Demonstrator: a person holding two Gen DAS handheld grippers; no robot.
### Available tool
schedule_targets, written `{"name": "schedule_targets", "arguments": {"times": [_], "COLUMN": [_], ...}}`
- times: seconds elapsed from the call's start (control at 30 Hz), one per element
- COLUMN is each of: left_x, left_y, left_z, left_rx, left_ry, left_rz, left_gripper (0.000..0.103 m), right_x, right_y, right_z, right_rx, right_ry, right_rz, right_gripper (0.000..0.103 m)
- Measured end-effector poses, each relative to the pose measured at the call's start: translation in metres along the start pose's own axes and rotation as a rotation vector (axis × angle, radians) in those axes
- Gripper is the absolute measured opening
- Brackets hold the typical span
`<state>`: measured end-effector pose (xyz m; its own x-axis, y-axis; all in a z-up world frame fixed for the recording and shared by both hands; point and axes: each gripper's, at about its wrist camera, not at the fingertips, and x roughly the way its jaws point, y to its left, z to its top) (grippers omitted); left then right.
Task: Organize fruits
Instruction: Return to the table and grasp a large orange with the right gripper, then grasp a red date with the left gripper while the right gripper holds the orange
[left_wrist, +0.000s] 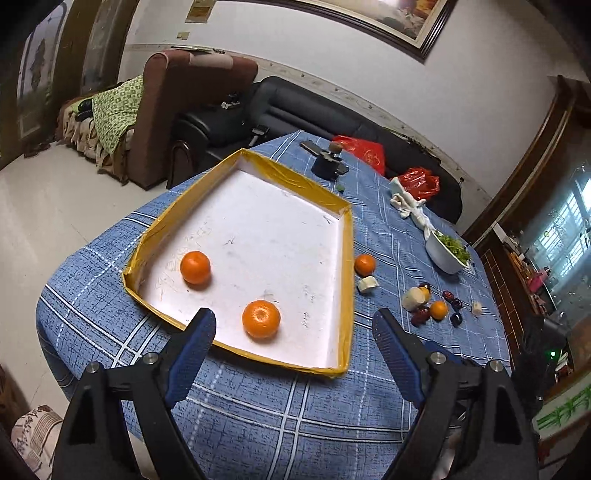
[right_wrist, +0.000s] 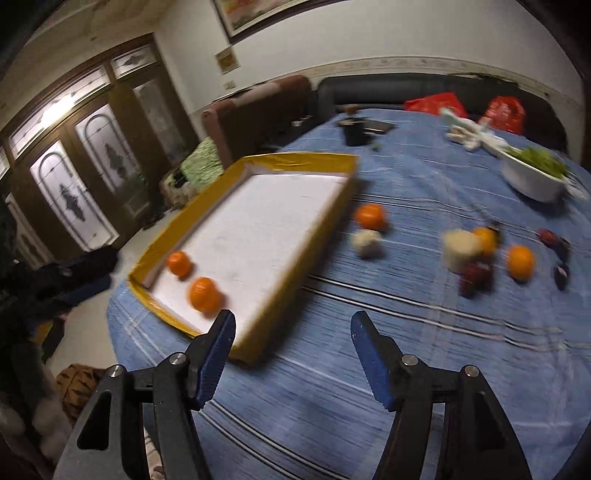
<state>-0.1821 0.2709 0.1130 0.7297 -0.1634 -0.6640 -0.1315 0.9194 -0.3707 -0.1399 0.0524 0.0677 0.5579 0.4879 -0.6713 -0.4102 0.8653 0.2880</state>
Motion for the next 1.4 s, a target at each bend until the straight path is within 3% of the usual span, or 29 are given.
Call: {"name": "schedule_targets", "arguments": {"times": [0.13, 0.27, 0.37, 0.57, 0.7, 0.9, 0.97, 1.0, 1.17, 1.33, 1.4], "left_x": [-0.001, 0.019, 0.028, 0.042, 0.045, 0.064, 0.076, 0.082, 0.118, 0.154, 0.166], "left_y": [0.001, -0.009, -0.025, -0.039, -0.052, -0.092, -0.105, -0.111, -0.150, -0.189, -0.199], "left_z": [-0.006, -0.012, -0.016, -0.022, -0.024, -0.031, -0.032, -0.032, -0.040, -0.049, -0.051], "left_rx": [-0.016, -0.017, 0.028, 0.068, 0.111, 0.236, 0.265, 0.276, 0.370, 0.470, 0.495], "left_ry": [-0.018, 0.047, 0.065, 0.102, 0.097, 0.124, 0.139, 0.149, 0.190, 0.212, 0.209], "left_rz": [0.000, -0.027, -0.036, -0.042, -0.057, -0.059, -0.060, -0.062, -0.064, -0.073, -0.069], "left_gripper": [0.087, 0.087, 0.087, 0.087, 0.087, 0.087, 0.087, 0.087, 0.087, 0.062, 0.062], "right_x": [-0.032, -0.050, -0.053, -0.029, -0.006, 0.022, 0.030, 0.032, 0.024, 0.011, 0.011], "right_y": [-0.055, -0.112, -0.140, -0.148, -0.163, -0.183, -0.185, -0.186, -0.196, -0.200, -0.202], "right_z": [-0.006, -0.005, 0.002, 0.021, 0.035, 0.044, 0.042, 0.040, 0.039, 0.038, 0.039], "right_rx": [0.084, 0.173, 0.224, 0.194, 0.207, 0.246, 0.241, 0.235, 0.275, 0.295, 0.307], "right_ry": [-0.038, -0.052, -0.050, -0.035, -0.024, -0.001, 0.016, 0.022, 0.007, -0.018, -0.016], "right_rz": [-0.092, -0.200, -0.217, -0.252, -0.318, -0.292, -0.283, -0.298, -0.254, -0.230, -0.226], "right_gripper": [0.070, 0.071, 0.071, 0.070, 0.059, 0.059, 0.050, 0.039, 0.038, 0.038, 0.038]}}
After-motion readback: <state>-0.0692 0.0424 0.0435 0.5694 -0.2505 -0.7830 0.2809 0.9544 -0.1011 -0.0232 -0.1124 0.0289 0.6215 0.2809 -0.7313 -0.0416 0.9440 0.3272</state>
